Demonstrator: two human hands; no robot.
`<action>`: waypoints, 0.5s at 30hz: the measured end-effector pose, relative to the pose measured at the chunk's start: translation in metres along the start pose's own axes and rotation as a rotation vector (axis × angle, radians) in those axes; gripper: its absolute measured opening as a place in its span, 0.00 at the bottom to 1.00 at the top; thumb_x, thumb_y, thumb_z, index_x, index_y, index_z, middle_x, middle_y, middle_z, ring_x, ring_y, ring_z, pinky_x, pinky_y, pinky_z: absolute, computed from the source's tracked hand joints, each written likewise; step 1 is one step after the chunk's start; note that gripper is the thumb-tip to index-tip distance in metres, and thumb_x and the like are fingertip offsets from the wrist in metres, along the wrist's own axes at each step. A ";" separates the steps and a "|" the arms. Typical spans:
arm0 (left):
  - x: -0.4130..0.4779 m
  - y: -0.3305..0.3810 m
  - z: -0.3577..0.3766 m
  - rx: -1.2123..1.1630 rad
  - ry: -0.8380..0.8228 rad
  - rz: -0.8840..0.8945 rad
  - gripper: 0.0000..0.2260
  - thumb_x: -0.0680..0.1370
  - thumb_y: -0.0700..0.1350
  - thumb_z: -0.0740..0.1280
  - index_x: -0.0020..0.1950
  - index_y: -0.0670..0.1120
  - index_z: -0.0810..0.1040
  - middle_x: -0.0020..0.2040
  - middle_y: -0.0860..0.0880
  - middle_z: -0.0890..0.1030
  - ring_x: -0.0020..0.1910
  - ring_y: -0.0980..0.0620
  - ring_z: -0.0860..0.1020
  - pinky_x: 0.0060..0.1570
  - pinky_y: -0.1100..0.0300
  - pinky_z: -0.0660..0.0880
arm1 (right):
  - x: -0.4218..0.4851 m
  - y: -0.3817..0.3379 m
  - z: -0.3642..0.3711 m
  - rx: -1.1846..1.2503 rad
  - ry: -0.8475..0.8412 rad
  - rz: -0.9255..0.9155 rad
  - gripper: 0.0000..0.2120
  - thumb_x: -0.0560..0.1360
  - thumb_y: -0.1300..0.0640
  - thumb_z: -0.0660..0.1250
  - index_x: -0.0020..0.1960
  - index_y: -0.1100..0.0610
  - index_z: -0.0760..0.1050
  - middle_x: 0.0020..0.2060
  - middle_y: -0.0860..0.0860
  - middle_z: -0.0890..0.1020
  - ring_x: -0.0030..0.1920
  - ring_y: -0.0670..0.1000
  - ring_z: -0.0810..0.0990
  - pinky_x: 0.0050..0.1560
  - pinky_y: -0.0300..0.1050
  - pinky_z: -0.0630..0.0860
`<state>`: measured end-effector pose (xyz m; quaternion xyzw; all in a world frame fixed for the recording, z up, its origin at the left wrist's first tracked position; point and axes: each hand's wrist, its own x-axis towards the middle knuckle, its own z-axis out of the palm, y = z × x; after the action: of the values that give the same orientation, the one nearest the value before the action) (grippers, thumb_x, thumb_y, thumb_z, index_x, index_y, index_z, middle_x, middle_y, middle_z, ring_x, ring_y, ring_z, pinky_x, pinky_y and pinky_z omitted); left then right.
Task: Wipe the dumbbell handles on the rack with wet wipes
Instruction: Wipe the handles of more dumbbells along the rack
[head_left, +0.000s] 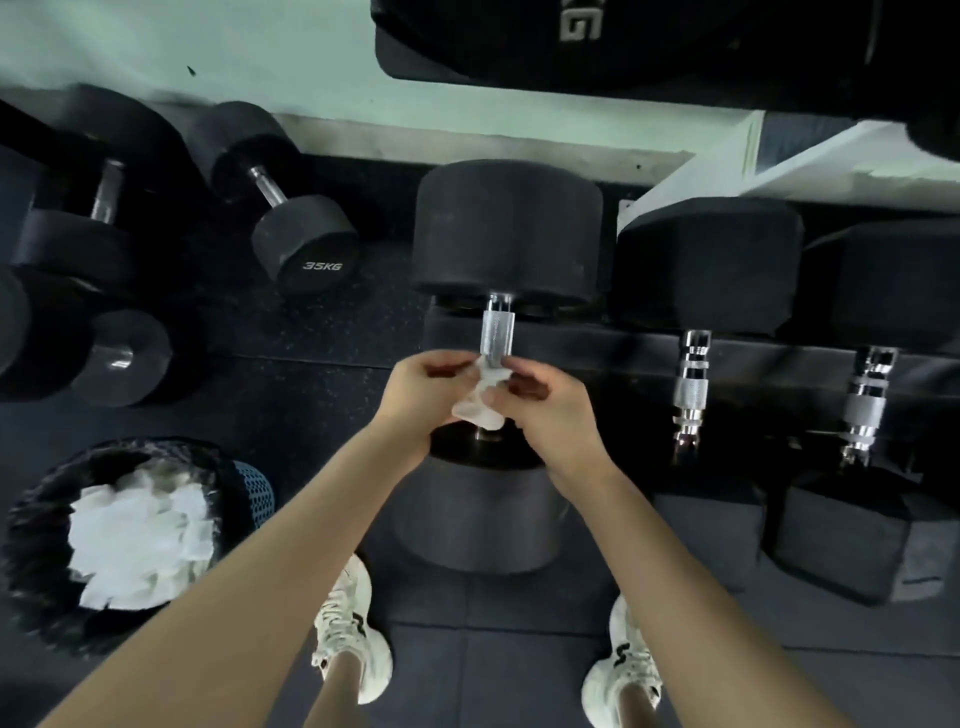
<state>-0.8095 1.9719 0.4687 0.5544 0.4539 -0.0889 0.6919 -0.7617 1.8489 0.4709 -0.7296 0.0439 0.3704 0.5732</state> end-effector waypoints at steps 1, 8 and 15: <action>0.004 0.003 -0.006 -0.006 -0.012 -0.015 0.06 0.77 0.38 0.66 0.51 0.44 0.80 0.48 0.45 0.83 0.44 0.50 0.81 0.47 0.57 0.80 | 0.004 -0.002 0.000 0.038 -0.041 0.028 0.14 0.69 0.65 0.73 0.52 0.53 0.79 0.42 0.47 0.84 0.40 0.41 0.82 0.40 0.31 0.75; 0.017 0.007 -0.025 0.126 -0.206 0.001 0.17 0.70 0.42 0.75 0.57 0.48 0.76 0.52 0.50 0.82 0.51 0.53 0.81 0.50 0.57 0.80 | 0.023 -0.003 -0.001 -0.346 0.039 0.005 0.07 0.66 0.53 0.76 0.41 0.51 0.80 0.38 0.45 0.83 0.41 0.44 0.81 0.44 0.39 0.77; 0.023 -0.003 -0.024 0.008 -0.068 -0.070 0.09 0.78 0.41 0.66 0.56 0.42 0.78 0.51 0.44 0.83 0.49 0.48 0.82 0.47 0.59 0.80 | 0.021 0.000 -0.018 -0.119 -0.016 0.087 0.07 0.70 0.66 0.72 0.42 0.57 0.77 0.39 0.52 0.82 0.39 0.48 0.82 0.36 0.40 0.80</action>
<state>-0.8108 2.0005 0.4508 0.5378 0.4490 -0.1336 0.7010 -0.7381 1.8410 0.4598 -0.7568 0.0488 0.4028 0.5124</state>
